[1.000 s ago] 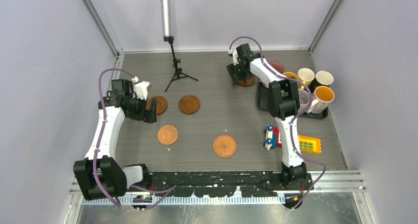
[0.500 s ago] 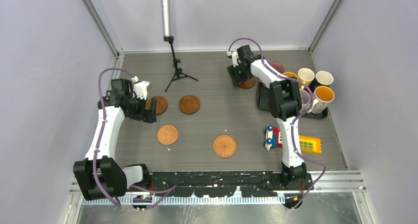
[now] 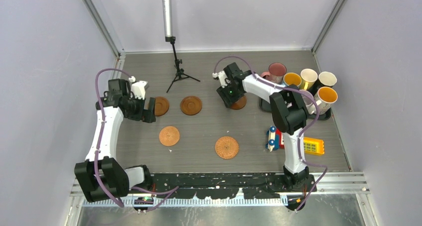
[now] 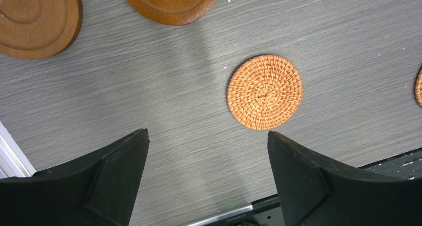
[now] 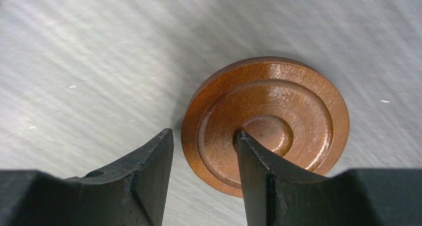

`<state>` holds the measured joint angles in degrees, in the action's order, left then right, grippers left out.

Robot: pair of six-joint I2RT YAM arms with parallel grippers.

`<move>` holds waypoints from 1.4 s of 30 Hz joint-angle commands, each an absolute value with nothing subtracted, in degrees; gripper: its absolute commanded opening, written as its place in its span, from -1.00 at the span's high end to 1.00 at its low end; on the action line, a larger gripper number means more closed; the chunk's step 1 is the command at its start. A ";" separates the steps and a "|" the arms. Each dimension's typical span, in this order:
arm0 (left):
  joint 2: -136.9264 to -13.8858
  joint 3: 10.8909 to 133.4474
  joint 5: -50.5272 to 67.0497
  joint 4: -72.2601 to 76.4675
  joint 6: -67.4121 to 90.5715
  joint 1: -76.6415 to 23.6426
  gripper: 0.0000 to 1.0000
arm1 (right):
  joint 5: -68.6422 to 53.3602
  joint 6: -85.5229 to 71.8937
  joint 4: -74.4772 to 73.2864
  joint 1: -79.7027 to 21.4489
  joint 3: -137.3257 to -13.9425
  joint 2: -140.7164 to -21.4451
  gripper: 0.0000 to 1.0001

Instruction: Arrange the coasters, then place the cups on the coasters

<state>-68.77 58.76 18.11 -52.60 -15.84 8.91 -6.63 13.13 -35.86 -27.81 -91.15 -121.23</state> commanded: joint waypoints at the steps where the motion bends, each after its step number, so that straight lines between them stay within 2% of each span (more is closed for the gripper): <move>1: -68.74 60.52 20.11 -53.37 -16.68 11.07 -0.83 | -9.37 9.41 -36.57 -32.56 -87.31 -119.53 -0.08; 19: -66.42 59.11 20.76 -57.13 -20.95 12.42 -0.81 | -8.17 5.90 -34.98 -37.66 -91.60 -122.06 -0.08; 42: -67.05 57.72 22.36 -58.07 -23.58 12.21 -0.81 | -2.97 7.68 -34.26 -37.42 -95.27 -123.60 -0.08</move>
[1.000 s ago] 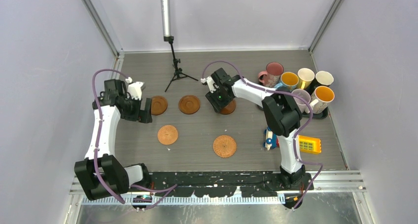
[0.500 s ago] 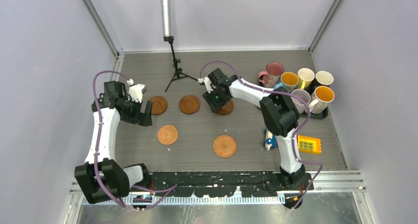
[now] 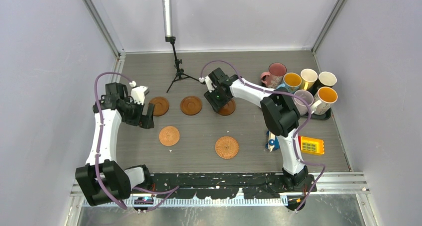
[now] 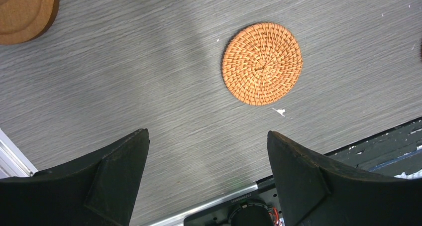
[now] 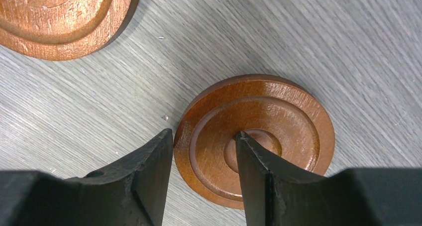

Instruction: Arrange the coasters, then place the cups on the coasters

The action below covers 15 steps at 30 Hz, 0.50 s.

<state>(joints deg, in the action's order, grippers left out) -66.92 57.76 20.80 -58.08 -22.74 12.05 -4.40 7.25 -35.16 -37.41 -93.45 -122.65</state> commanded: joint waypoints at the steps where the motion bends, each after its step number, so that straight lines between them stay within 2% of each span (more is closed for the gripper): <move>1: -67.16 57.48 22.34 -57.91 -23.64 12.07 -0.81 | -2.94 7.84 -34.23 -37.41 -95.20 -123.51 -0.08; 6: -68.20 56.34 21.12 -56.87 -24.19 9.78 -0.81 | -4.79 7.92 -34.37 -37.37 -95.12 -121.23 -0.14; 15: -72.95 55.17 16.01 -50.27 -23.06 -1.83 -0.81 | -13.87 7.82 -42.45 -37.40 -97.94 -111.62 -0.54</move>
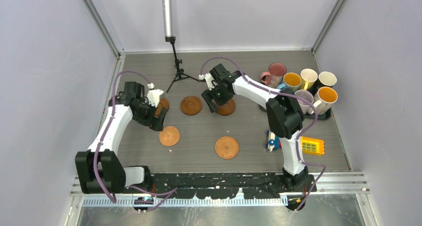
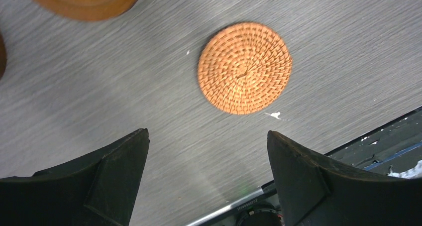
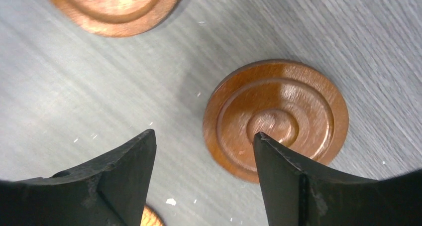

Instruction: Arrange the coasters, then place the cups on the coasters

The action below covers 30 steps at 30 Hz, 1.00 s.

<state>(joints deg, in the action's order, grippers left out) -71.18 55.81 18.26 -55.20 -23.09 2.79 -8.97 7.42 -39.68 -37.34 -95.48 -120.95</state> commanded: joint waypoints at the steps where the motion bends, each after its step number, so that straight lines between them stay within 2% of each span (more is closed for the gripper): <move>1: -73.55 55.11 15.83 -49.59 -22.99 -2.73 -0.80 | -14.10 7.96 -42.45 -37.36 -97.32 -110.39 -0.57; 9: -79.84 55.11 10.74 -46.33 -26.06 -11.54 -0.67 | -15.22 11.38 -46.16 -36.13 -88.23 -101.29 -0.59; 16: -84.62 53.06 4.70 -41.56 -27.44 -17.87 -0.28 | -14.34 13.84 -46.90 -34.86 -75.49 -93.51 -0.52; 23: -87.09 49.56 0.96 -39.69 -30.91 -18.28 -0.11 | -15.96 13.51 -45.63 -34.73 -68.94 -90.43 -0.46; 30: -84.47 41.77 -2.79 -38.93 -36.50 -17.80 0.01 | -17.97 13.08 -46.32 -35.04 -66.32 -89.65 -0.43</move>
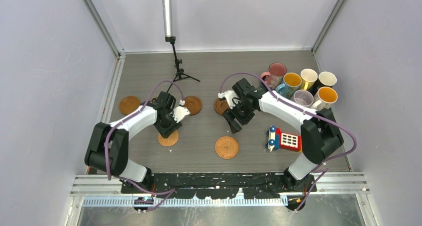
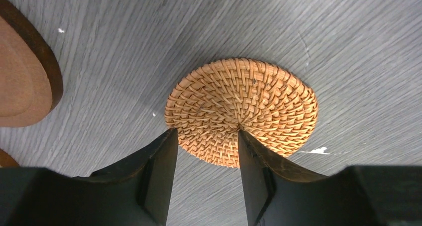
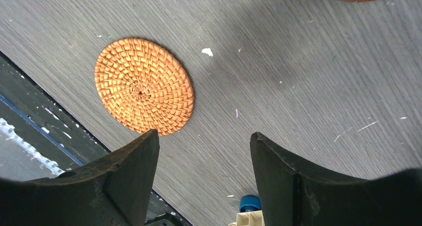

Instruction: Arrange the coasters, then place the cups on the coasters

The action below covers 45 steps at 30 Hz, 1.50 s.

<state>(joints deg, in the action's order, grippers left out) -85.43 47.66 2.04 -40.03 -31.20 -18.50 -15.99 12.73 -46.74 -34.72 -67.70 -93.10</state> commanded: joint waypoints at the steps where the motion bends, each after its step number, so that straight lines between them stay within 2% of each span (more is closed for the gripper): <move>1: -83.48 40.72 -2.75 -39.14 -37.23 -17.31 0.02 | -18.01 13.35 -46.31 -35.21 -65.89 -89.43 -0.43; 13: -71.57 33.91 -1.06 -45.08 -46.73 -5.42 0.04 | -15.85 14.15 -43.00 -40.13 -61.08 -88.98 -0.43; 18: -71.06 35.10 -0.29 -46.06 -45.92 -4.70 0.00 | -13.03 14.32 -40.87 -41.90 -60.17 -90.25 -0.44; 22: -70.36 37.47 2.45 -47.11 -43.32 -4.57 -0.18 | -10.95 14.28 -38.92 -42.90 -59.49 -91.31 -0.44; 26: -69.21 41.30 3.95 -48.25 -40.49 -3.72 -0.48 | -9.05 14.15 -37.37 -44.68 -59.13 -92.43 -0.43; 31: -69.03 46.39 7.33 -50.98 -37.55 -0.67 -0.64 | -5.61 14.73 -35.20 -47.65 -57.99 -95.07 -0.44; 38: -66.34 48.13 11.40 -55.04 -39.93 3.87 -0.64 | -2.15 13.67 -32.16 -50.28 -58.39 -99.29 -0.41; 45: -65.84 45.83 15.04 -59.33 -48.45 8.87 -0.46 | -3.13 9.90 -30.77 -53.02 -64.48 -105.22 -0.33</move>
